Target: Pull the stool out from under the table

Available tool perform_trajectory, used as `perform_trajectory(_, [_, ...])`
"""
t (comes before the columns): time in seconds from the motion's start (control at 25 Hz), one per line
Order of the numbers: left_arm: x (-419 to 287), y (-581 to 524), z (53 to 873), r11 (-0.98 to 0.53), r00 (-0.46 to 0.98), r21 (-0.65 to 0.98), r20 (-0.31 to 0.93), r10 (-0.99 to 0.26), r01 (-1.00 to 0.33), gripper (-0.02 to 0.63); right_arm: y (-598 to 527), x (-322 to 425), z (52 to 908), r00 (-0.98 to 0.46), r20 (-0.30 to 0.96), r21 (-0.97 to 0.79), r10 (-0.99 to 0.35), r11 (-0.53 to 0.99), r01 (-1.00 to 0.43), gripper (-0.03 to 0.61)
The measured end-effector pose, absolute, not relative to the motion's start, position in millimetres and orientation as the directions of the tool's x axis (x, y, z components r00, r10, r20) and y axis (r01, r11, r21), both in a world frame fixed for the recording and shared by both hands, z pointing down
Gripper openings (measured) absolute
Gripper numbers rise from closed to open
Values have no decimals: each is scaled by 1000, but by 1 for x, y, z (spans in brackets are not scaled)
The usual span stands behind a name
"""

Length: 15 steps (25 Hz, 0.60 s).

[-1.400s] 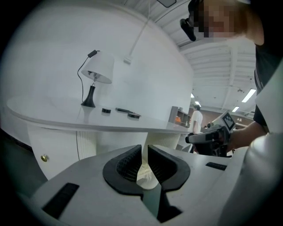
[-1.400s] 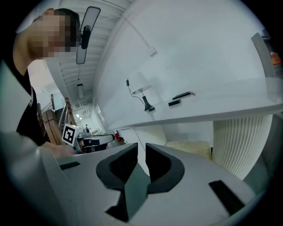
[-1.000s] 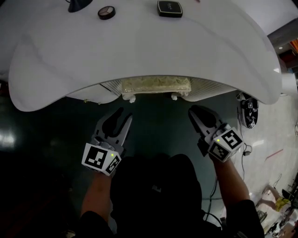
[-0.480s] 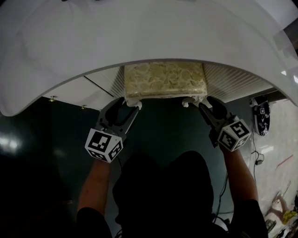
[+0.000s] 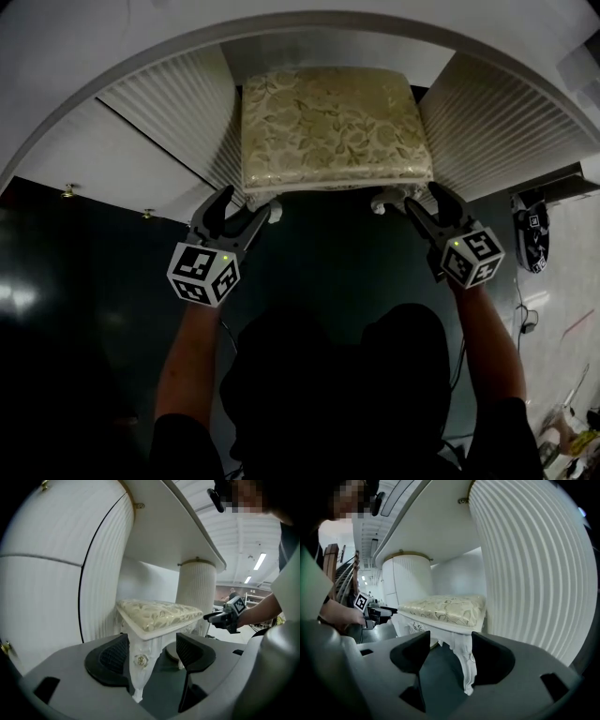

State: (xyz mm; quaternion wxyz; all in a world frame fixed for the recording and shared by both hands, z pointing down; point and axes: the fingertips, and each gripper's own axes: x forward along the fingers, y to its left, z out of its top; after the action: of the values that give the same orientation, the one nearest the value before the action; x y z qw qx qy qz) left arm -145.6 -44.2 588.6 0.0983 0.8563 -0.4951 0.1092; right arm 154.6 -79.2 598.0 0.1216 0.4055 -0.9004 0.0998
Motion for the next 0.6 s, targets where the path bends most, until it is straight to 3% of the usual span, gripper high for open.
perform_trajectory(0.24, [-144,-55,610,-501,483,33,327,-812,-865,322,-79,159,601,-623,303,-43,-721,643,-765,233])
perform_trajectory(0.6, [-135,-68,630,-508,497,76,369,-785,-858,322,-105,173,652,-616,363,-150,-699,609,-779,233])
